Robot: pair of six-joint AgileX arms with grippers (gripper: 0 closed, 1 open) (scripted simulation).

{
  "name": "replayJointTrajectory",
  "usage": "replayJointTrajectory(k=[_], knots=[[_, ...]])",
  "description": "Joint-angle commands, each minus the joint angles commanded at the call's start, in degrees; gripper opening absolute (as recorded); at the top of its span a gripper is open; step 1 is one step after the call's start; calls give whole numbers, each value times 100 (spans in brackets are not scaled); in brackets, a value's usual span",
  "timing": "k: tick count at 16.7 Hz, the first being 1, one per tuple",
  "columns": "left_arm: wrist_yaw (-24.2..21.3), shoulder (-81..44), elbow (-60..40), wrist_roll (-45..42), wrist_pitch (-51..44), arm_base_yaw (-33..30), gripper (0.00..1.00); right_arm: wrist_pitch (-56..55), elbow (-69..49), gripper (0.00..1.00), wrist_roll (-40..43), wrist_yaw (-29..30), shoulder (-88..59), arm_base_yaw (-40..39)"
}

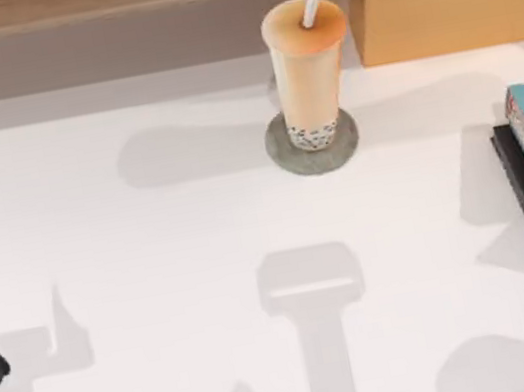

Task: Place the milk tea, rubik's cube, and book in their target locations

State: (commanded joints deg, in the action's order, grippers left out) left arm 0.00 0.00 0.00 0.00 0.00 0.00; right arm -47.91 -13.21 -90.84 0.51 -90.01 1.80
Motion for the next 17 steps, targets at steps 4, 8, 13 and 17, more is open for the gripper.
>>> replayJointTrajectory(k=[4, 8, 13, 17], knots=[[0, 0, 0, 0, 0, 0, 100, -43, -15, 0, 14, 2, -160, -19], [0, 0, 0, 0, 0, 0, 100, -43, -15, 23, 14, 2, -160, -19], [0, 0, 0, 0, 0, 0, 100, -43, -15, 60, 14, 2, -160, -19], [0, 0, 0, 0, 0, 0, 100, -43, -15, 90, 14, 2, -160, -19]])
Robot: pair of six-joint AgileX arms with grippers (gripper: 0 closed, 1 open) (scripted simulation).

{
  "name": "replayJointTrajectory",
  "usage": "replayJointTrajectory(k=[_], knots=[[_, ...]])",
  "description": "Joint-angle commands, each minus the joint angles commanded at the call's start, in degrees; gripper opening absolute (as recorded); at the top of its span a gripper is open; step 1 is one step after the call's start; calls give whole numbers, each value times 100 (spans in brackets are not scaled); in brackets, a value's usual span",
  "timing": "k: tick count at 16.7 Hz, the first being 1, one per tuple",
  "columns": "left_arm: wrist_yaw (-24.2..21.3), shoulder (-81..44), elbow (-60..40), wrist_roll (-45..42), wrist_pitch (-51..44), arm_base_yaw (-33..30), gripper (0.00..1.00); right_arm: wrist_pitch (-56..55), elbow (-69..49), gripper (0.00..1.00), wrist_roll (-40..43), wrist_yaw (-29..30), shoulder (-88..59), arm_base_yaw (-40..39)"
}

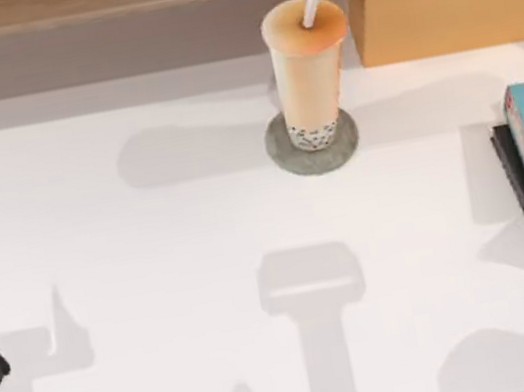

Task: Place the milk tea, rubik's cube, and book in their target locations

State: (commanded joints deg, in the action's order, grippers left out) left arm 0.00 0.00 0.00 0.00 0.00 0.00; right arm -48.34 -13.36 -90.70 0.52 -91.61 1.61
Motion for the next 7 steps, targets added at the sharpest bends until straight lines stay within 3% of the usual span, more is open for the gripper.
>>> replayJointTrajectory(k=[2, 7], knots=[[0, 0, 0, 0, 0, 0, 100, 0, 0, 100, 0, 0, 0, 0], [0, 0, 0, 0, 0, 0, 100, 0, 0, 100, 0, 0, 0, 0]])
